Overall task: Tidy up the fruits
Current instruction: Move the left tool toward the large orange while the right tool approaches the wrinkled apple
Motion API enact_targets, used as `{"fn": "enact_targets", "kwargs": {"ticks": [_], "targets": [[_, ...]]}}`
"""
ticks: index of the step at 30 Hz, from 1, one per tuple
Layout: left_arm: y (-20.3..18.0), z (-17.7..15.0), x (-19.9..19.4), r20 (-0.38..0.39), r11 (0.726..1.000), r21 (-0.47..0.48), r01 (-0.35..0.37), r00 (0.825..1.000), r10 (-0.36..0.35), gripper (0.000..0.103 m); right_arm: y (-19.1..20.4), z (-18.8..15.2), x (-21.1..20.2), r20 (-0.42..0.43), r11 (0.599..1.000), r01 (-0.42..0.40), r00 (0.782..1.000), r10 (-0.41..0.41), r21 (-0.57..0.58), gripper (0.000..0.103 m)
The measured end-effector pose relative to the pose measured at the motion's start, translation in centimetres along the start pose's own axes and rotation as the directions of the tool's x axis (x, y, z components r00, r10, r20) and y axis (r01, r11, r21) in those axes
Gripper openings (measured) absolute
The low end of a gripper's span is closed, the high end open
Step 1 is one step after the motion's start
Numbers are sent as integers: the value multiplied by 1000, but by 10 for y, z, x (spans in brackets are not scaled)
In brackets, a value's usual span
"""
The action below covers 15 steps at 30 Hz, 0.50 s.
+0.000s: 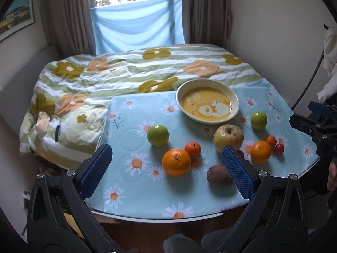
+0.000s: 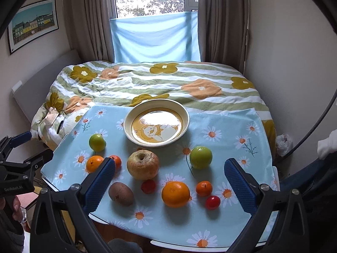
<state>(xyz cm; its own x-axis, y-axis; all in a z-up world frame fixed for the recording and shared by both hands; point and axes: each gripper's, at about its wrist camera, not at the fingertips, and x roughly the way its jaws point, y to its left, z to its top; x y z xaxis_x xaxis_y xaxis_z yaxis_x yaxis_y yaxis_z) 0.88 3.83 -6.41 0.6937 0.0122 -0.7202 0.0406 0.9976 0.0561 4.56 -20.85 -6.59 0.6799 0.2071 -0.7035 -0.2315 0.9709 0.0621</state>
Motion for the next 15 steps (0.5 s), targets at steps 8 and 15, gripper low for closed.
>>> {"fn": "enact_targets", "kwargs": {"ticks": [8, 15], "targets": [[12, -15, 57, -115, 987, 119, 107, 989, -93, 103, 16, -16, 44, -74, 998, -42, 996, 39, -44, 103], [7, -29, 105, -215, 954, 219, 206, 964, -159, 103, 22, -27, 83, -138, 999, -30, 990, 28, -13, 103]]}}
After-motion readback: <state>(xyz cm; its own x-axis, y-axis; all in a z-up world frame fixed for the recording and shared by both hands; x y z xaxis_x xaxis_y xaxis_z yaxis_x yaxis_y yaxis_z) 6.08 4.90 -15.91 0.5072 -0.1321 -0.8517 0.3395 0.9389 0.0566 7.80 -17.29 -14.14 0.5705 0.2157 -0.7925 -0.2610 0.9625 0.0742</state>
